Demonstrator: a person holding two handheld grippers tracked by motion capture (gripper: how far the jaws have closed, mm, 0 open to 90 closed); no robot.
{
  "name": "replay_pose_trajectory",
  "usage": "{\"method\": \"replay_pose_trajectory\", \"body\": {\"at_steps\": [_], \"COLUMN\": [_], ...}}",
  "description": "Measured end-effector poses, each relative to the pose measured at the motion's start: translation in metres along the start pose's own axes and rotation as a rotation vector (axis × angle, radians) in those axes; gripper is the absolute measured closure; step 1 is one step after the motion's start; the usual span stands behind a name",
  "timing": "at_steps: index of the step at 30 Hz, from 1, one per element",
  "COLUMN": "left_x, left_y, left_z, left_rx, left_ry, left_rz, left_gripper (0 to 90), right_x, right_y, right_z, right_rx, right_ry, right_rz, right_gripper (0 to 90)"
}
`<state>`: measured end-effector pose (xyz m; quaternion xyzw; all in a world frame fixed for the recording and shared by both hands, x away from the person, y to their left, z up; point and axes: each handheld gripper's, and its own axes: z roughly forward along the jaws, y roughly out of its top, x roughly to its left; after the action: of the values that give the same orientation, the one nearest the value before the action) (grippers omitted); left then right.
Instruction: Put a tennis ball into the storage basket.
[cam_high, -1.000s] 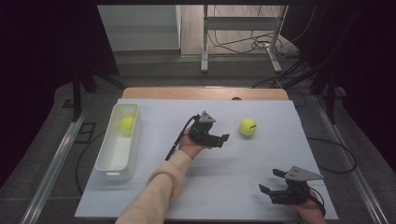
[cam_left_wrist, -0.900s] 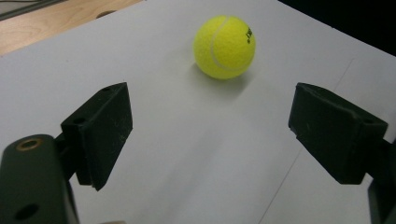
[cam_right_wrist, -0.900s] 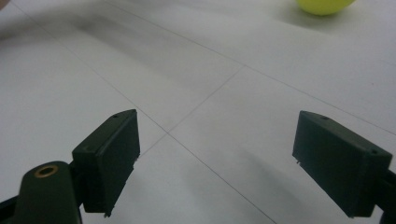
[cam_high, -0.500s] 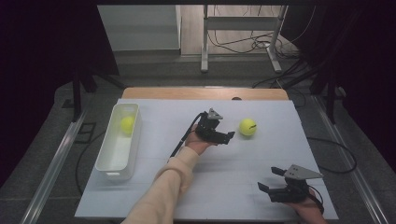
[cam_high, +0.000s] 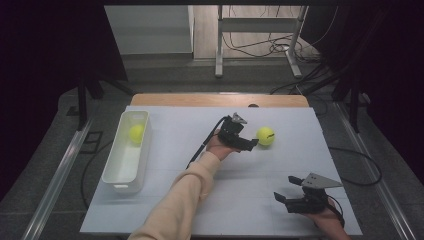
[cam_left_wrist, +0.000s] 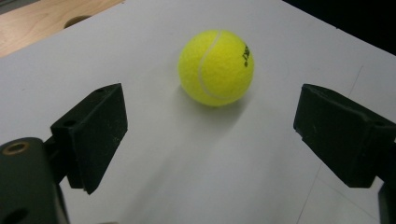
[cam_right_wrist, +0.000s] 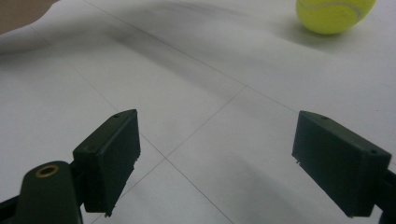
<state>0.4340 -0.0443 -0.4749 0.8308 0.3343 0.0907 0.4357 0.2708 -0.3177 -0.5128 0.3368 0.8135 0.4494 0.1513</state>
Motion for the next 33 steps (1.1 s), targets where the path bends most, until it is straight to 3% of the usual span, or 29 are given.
{"method": "replay_pose_trajectory", "body": {"at_steps": [7,14,22,27,33], "left_x": [-0.004,-0.008,-0.004,-0.003,-0.005], "left_y": [0.007,0.009,0.009,0.011,0.016], "left_z": [0.015,0.033,0.043,0.051,0.065], "left_rx": [0.006,0.042,0.072,0.078,0.101], "left_ry": [-0.003,0.006,0.03,0.023,0.029], "left_rz": [0.013,0.029,0.008,0.002,0.032], "left_gripper": [10.0,9.7,9.4,9.3,9.1], "right_x": [-0.001,-0.001,0.0,-0.001,-0.002], "right_y": [-0.001,-0.002,0.0,0.002,0.002], "right_z": [-0.001,-0.002,-0.001,0.001,0.002], "right_rx": [0.003,0.003,-0.003,-0.006,-0.009], "right_ry": [-0.004,-0.003,0.009,0.016,0.021], "right_rz": [0.008,0.011,0.002,-0.001,0.001], "right_gripper": [15.9,15.9,15.9,15.9,15.9]}}
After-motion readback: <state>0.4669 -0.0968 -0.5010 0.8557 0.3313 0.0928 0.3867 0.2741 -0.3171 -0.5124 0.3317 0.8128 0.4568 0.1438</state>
